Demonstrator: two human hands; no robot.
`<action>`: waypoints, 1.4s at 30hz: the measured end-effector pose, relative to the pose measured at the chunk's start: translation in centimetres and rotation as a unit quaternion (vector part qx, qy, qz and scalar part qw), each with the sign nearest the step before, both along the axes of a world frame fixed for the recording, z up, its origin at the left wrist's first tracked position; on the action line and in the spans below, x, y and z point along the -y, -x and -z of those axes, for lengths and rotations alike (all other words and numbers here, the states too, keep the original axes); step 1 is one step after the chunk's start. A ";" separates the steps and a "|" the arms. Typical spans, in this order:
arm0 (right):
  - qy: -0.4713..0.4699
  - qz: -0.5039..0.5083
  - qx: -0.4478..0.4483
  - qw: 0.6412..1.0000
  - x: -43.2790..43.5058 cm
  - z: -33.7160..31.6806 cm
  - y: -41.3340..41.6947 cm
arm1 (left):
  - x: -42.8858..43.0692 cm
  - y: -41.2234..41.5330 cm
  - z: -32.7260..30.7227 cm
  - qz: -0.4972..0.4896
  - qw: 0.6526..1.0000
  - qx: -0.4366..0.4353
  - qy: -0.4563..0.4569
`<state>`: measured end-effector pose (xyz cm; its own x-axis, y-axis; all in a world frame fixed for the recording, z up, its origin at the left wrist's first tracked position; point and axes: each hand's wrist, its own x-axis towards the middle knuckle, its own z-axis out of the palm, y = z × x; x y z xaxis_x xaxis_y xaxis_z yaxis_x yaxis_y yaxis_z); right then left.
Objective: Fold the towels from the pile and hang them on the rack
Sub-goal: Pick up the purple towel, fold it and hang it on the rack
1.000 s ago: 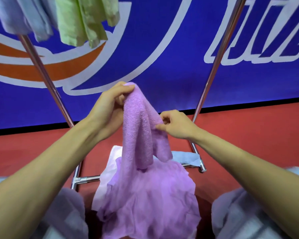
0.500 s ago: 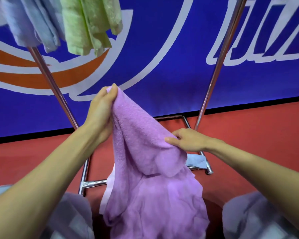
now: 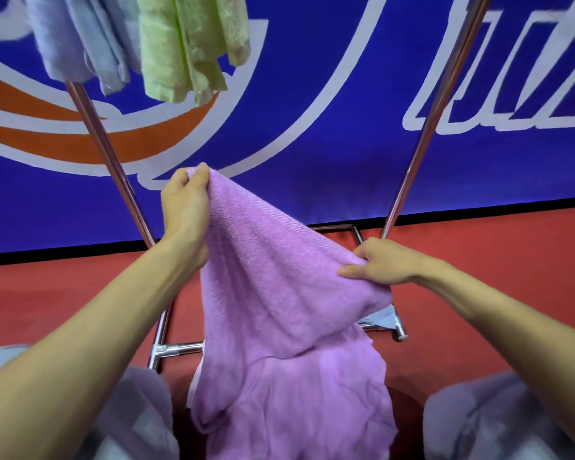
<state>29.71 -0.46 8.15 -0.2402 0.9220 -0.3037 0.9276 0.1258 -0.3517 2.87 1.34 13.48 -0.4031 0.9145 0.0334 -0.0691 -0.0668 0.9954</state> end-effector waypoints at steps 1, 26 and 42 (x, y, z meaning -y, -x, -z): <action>-0.006 0.023 -0.023 0.999 0.2 -0.6 0.1 | 0.0 0.0 0.0 -0.003 1.000 -0.011 0.006; 0.031 0.245 -0.565 0.787 1.5 -3.1 4.5 | 4.5 -6.3 2.0 0.270 0.945 0.019 0.183; 0.050 0.145 -0.507 0.848 2.5 -3.5 3.9 | 4.7 -6.3 2.2 0.284 0.944 0.042 0.161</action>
<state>25.78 -2.92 11.69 -0.1921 0.9689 -0.1561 0.1278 -0.1330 -0.9828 9.22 -3.34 11.29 0.1663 0.9416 -0.2929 -0.0828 0.3093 0.9473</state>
